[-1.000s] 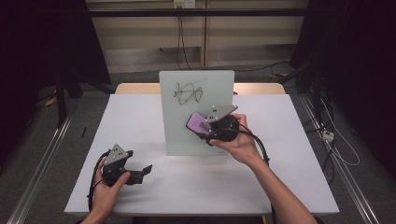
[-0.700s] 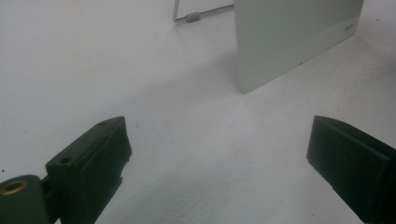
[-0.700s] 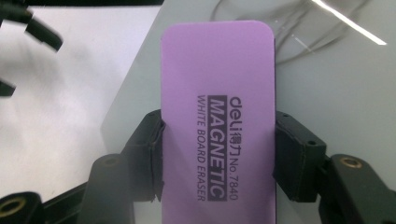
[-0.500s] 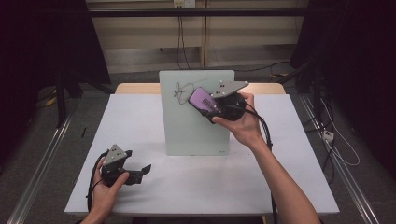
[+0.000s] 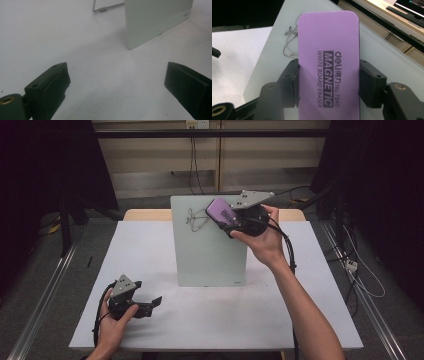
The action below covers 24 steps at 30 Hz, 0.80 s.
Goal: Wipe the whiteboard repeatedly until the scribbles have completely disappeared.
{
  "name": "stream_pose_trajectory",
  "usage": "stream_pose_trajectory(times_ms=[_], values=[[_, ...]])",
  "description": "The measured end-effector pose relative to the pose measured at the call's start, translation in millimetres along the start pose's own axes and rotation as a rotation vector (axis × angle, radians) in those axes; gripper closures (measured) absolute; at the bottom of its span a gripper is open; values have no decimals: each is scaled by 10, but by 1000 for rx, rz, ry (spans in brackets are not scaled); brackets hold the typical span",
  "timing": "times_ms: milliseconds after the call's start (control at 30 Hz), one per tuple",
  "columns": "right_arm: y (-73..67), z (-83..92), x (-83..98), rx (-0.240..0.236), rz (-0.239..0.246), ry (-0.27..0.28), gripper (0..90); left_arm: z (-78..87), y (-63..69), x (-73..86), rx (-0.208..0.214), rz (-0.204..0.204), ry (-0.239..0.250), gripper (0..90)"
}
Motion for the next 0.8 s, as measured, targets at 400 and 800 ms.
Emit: stream_pose_trajectory(times_ms=[400, 800], values=[[-351, -258, 182, -51, 67, -75, 421, -5, 3, -2, -4, -9, -6, 57], [-645, -487, 296, -131, 80, -111, 421, -4, 10, -4, -3, -4, -3, 57]])
Point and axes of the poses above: each handheld gripper's, and its own axes: z roughly backward along the jaws, x roughly out of its underside, y roughly to its right, the point moved 7 cm from there along -z, roughly forward along the jaws, and after that the axes turned 9 degrees about -y, right-handed, at the moved point
